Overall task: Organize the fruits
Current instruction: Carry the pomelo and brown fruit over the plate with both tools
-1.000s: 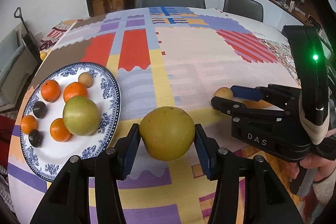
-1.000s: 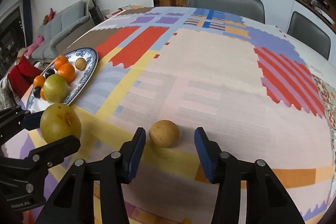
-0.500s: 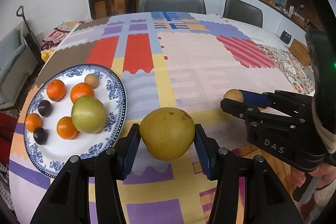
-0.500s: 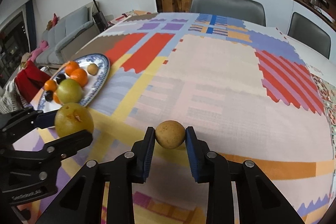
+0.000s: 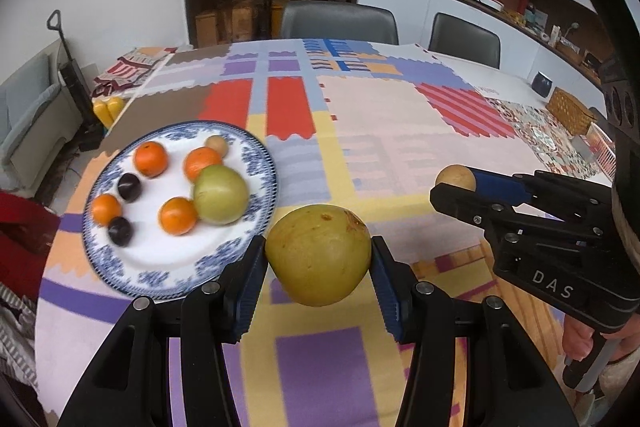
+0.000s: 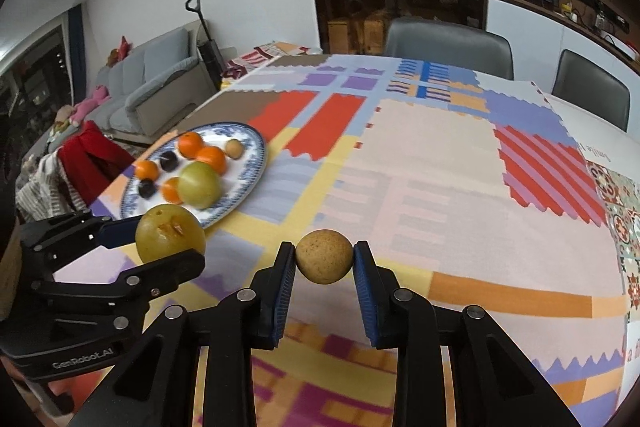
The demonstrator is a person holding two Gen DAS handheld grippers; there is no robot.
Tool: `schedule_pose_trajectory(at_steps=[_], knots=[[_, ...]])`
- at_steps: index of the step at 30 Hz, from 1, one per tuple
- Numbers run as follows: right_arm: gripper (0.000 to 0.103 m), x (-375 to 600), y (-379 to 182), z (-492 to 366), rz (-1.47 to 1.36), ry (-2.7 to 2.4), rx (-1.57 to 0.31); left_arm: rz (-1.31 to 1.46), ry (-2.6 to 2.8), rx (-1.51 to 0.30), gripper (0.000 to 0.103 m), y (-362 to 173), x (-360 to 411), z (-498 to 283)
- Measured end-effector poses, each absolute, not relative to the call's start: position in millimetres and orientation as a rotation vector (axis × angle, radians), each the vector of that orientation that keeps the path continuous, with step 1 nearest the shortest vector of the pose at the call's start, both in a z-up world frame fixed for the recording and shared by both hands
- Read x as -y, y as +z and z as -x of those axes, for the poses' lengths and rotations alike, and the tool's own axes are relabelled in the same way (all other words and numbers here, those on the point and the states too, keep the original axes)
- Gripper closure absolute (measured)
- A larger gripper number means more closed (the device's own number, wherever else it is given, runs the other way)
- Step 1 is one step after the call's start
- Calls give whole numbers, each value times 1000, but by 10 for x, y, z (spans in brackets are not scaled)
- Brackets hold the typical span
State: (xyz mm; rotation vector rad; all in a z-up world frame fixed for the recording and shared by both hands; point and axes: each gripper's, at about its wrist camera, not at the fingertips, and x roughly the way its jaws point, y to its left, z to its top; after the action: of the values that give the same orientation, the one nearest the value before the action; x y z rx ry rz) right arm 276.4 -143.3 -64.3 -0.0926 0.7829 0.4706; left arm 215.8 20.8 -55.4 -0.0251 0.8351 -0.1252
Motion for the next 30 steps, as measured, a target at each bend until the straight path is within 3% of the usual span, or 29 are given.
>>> schedule_pose_trajectory(at_steps=[17, 30], knots=[[72, 698, -545, -2458, 171, 580, -768, 66, -5, -787, 53, -514, -953, -1724], [72, 139, -533, -2657, 195, 633, -767, 7, 10, -739, 53, -445, -1405, -1885]])
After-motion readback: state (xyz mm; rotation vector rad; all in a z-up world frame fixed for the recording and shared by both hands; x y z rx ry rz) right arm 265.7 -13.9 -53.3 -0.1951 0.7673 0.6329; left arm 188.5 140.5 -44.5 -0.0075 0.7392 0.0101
